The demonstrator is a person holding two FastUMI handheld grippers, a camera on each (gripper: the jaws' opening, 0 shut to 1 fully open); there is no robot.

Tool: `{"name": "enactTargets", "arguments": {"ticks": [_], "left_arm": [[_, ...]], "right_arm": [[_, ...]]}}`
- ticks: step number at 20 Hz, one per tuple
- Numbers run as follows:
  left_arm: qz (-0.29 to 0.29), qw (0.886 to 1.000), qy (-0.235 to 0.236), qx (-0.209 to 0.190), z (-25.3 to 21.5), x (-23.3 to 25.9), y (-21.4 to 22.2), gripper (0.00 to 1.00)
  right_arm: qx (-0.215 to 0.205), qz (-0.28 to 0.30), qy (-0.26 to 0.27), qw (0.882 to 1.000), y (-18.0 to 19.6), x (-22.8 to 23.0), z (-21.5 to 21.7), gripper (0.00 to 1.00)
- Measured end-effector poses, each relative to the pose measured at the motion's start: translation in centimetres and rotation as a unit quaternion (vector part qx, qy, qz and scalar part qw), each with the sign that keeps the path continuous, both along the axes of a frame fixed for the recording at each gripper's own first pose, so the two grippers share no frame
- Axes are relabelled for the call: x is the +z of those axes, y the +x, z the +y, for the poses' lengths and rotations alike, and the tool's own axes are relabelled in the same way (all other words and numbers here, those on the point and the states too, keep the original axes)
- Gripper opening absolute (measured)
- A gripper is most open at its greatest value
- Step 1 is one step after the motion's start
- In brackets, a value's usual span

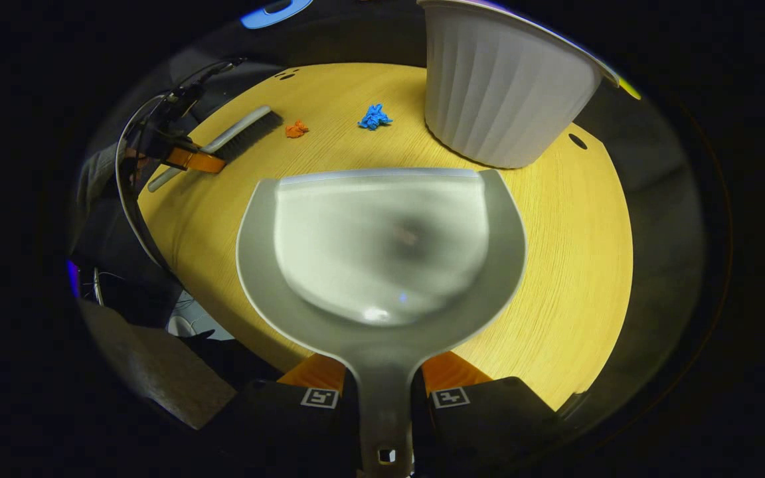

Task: Pick up the small broom and dustpan from the desktop, sweep the trash into the dustpan with the broom, and then empty the trash into the garbage bin.

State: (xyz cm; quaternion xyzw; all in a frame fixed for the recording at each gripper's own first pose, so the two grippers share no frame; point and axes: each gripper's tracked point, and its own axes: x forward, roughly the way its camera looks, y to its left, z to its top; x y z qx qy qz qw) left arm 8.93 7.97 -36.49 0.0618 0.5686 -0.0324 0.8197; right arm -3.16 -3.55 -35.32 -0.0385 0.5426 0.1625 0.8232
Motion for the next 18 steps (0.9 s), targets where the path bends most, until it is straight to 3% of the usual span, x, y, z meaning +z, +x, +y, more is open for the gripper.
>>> {"name": "enactTargets", "arguments": {"ticks": [6,12,18], "left_arm": [[-0.062,0.996,0.047,-0.039,-0.8,2.8,4.6,0.25],[-0.042,0.996,0.057,-0.057,-3.1,1.4,7.7,0.25],[-0.031,0.993,0.059,-0.1,-6.6,0.6,9.3,0.25]], "right_arm": [[0.083,0.032,-0.041,0.995,0.2,0.3,-0.4,0.36],[0.112,0.042,-0.044,0.992,3.4,-0.4,0.5,0.36],[0.124,0.042,-0.049,0.99,4.6,-1.3,0.3,0.36]]}}
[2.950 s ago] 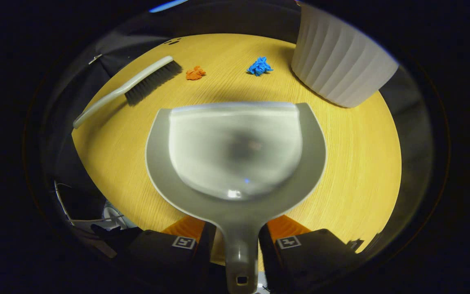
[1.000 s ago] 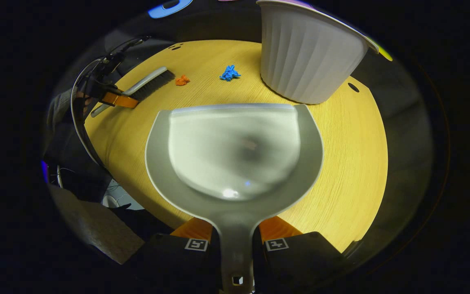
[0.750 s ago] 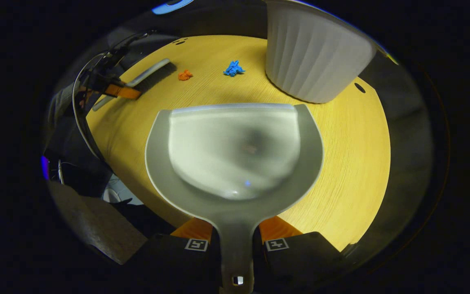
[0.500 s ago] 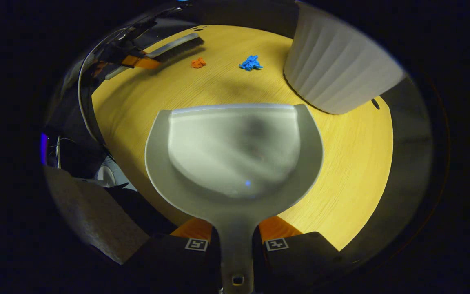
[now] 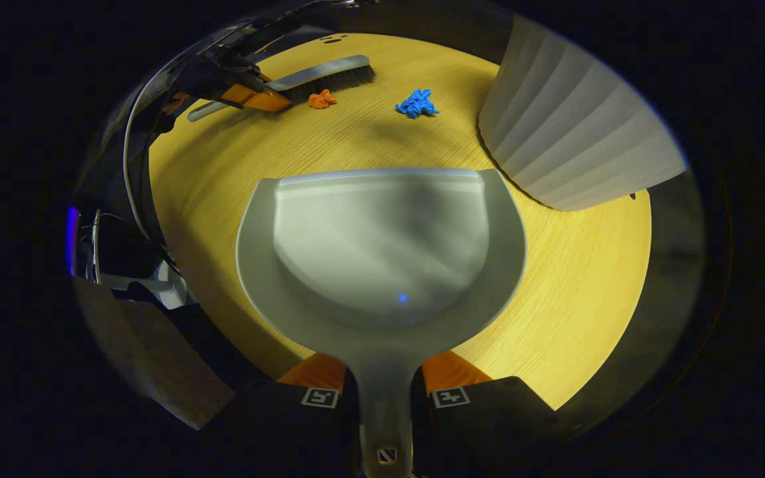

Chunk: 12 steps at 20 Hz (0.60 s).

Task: Pick up the small broom and dustpan from the desktop, sweep the trash into the dustpan with the broom, and then empty the trash into the garbage bin.

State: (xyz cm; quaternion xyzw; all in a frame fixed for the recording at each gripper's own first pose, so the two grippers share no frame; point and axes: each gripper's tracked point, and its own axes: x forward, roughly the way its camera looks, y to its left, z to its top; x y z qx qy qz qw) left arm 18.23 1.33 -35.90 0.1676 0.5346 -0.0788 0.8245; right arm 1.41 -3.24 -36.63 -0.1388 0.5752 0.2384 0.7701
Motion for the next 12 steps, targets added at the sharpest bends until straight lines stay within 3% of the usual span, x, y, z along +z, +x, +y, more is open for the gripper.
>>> {"name": "enactTargets", "arguments": {"ticks": [6,12], "left_arm": [[0.011,0.996,-0.024,-0.088,-5.6,0.0,1.4,0.25],[0.054,0.982,-0.107,-0.147,-12.2,0.3,-1.6,0.25]], "right_arm": [[0.006,-0.004,0.011,1.0,1.2,-0.3,-0.4,0.36],[0.007,-0.012,0.02,1.0,1.6,-0.6,-0.5,0.36]]}}
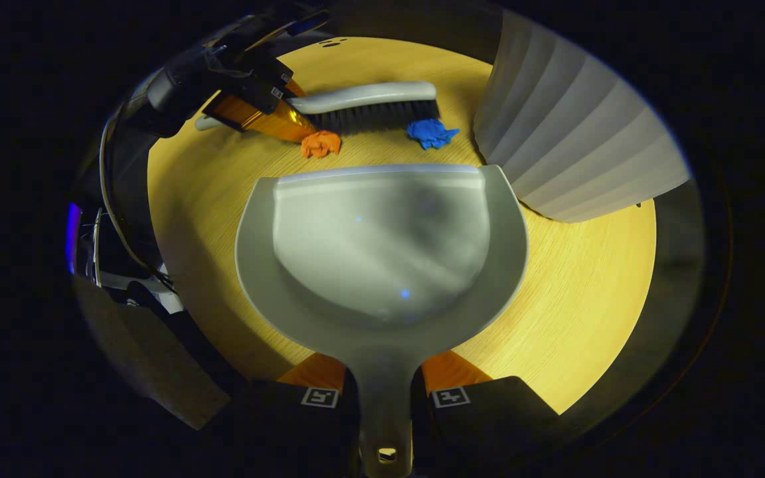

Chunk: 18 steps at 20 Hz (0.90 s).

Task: Pick up the small broom and dustpan from the desktop, sweep the trash into the dustpan with the broom, and then empty the trash into the garbage bin.

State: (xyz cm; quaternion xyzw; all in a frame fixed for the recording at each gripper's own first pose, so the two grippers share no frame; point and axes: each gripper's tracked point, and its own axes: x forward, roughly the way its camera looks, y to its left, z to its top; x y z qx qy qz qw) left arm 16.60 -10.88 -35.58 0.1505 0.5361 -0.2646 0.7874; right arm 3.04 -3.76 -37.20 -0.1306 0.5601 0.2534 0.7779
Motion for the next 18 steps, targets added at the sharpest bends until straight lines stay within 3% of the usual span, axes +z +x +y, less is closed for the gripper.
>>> {"name": "enactTargets", "arguments": {"ticks": [4,7,10,14,18], "left_arm": [[0.035,0.998,-0.054,-0.012,-2.7,0.4,-2.0,0.25],[0.055,0.994,-0.099,0.004,-3.6,1.6,-3.1,0.25],[0.028,0.995,-0.094,0.023,-2.4,2.7,-3.1,0.25],[-0.028,0.992,-0.065,0.108,2.0,3.6,-1.7,0.25],[-0.039,0.977,-0.034,0.207,8.2,0.9,-2.2,0.25]], "right_arm": [[0.002,-0.013,0.0,1.0,-0.1,-0.2,0.0,0.36],[0.003,-0.029,0.004,1.0,0.0,-0.5,0.0,0.36],[0.007,-0.043,0.002,0.999,-0.1,-0.5,0.1,0.36],[-0.008,-0.056,0.006,0.998,-0.9,0.4,0.5,0.36],[-0.052,-0.048,0.01,0.997,-2.1,1.9,1.0,0.36]]}}
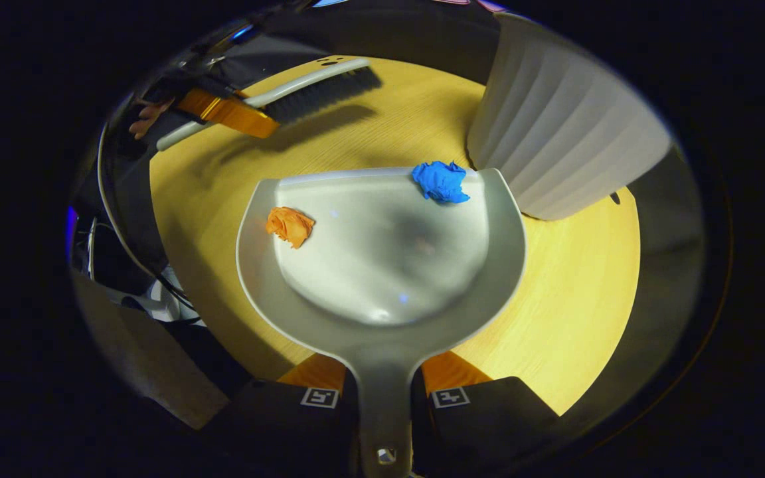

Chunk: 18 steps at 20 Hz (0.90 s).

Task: Pick up the small broom and dustpan from the desktop, sweep the trash into the dustpan with the broom, and then empty the trash into the garbage bin.

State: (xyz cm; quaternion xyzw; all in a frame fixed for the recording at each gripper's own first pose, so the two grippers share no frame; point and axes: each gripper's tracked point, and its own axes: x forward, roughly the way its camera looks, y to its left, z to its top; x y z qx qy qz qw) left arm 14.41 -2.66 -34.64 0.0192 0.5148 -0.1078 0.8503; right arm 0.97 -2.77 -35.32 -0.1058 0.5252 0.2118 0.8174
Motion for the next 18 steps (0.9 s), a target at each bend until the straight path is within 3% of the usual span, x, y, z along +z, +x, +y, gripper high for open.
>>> {"name": "enactTargets", "arguments": {"ticks": [4,11,16,18], "left_arm": [[0.002,0.999,0.006,0.046,3.5,-3.7,-2.3,0.25],[0.009,1.0,-0.012,0.01,6.5,-6.4,-4.4,0.25],[0.008,1.0,-0.024,-0.004,7.8,-7.4,-3.9,0.25],[0.006,1.0,-0.027,-0.006,7.7,-7.2,-4.1,0.25]], "right_arm": [[-0.061,0.007,0.002,0.998,-1.6,2.0,-0.2,0.36],[-0.15,-0.013,0.021,0.988,-2.8,6.2,-1.1,0.36],[-0.174,-0.059,-0.007,0.983,-0.2,12.4,-6.9,0.33],[-0.185,-0.074,-0.025,0.98,1.6,14.5,-9.5,0.36]]}}
